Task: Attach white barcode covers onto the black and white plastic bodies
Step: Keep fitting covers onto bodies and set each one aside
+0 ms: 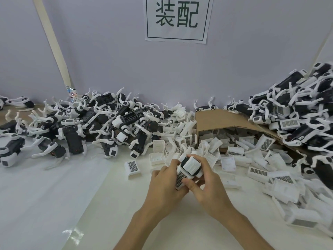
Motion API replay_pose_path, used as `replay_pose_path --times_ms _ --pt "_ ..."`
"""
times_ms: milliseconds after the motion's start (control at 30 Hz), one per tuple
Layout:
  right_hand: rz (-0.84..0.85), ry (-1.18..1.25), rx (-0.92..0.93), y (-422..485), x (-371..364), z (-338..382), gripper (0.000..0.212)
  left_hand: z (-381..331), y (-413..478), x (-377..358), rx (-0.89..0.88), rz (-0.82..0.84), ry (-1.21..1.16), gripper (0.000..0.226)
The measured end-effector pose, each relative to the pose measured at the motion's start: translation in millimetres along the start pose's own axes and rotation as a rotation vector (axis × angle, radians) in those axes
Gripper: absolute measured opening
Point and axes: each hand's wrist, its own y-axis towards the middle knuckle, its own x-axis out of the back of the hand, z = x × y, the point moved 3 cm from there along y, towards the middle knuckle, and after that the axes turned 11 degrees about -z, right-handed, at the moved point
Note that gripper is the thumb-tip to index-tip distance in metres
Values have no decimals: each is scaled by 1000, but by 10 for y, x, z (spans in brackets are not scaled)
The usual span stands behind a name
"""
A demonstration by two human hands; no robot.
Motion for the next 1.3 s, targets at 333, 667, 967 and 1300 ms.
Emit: replay_pose_path --times_ms 333,667,967,1300 --pt "-162 -359 242 77 167 60 59 -144 -25 97 -157 -219 339 57" --pt "-52 -397 394 57 124 102 59 -185 -46 111 -259 -334 452 66" --pt "-117 -413 378 51 132 147 53 -180 -36 116 -222 -317 412 62" --pt "-20 -10 -110 101 256 43 62 -230 -73 97 191 -130 -455 32"
